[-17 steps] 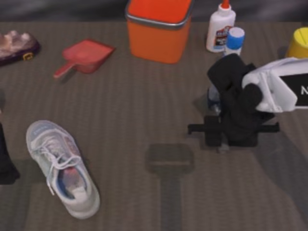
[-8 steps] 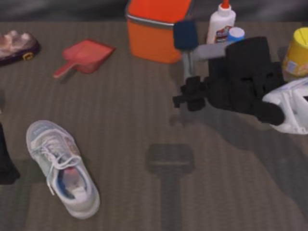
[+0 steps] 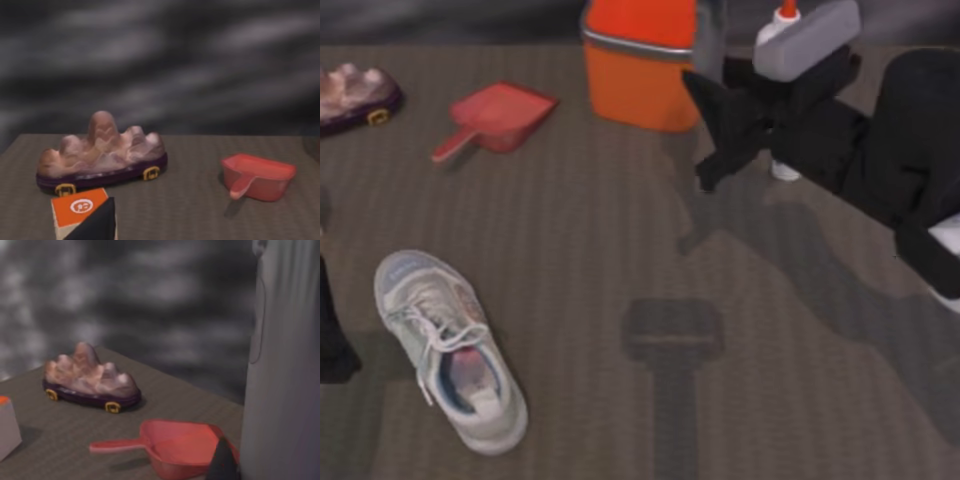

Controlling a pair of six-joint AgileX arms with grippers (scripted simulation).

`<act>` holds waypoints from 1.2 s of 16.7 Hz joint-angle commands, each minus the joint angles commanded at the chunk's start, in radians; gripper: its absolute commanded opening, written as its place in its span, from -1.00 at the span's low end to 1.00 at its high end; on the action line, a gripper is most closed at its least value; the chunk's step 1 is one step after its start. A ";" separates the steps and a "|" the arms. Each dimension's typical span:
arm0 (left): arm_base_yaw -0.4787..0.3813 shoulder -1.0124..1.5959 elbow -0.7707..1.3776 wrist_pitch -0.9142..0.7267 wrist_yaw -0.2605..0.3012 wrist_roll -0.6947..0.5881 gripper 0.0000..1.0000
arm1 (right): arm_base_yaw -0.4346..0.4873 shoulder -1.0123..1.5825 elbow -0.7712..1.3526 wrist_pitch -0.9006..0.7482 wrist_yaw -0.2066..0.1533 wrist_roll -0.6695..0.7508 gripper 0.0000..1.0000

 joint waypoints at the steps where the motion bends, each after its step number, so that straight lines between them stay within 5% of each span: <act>1: 0.000 0.000 0.000 0.000 0.000 0.000 1.00 | -0.001 -0.014 -0.008 0.025 -0.007 -0.012 -1.00; 8: 0.000 0.000 0.000 0.000 0.000 0.000 1.00 | 0.000 -0.022 -0.011 0.043 -0.009 -0.019 -1.00; 14: 0.000 0.000 0.000 0.000 0.000 0.000 1.00 | 0.100 -0.058 -0.060 0.078 0.083 -0.016 -1.00; 20: 0.000 0.000 0.000 0.000 0.000 0.000 1.00 | 0.109 -0.060 -0.063 0.082 0.091 -0.015 -1.00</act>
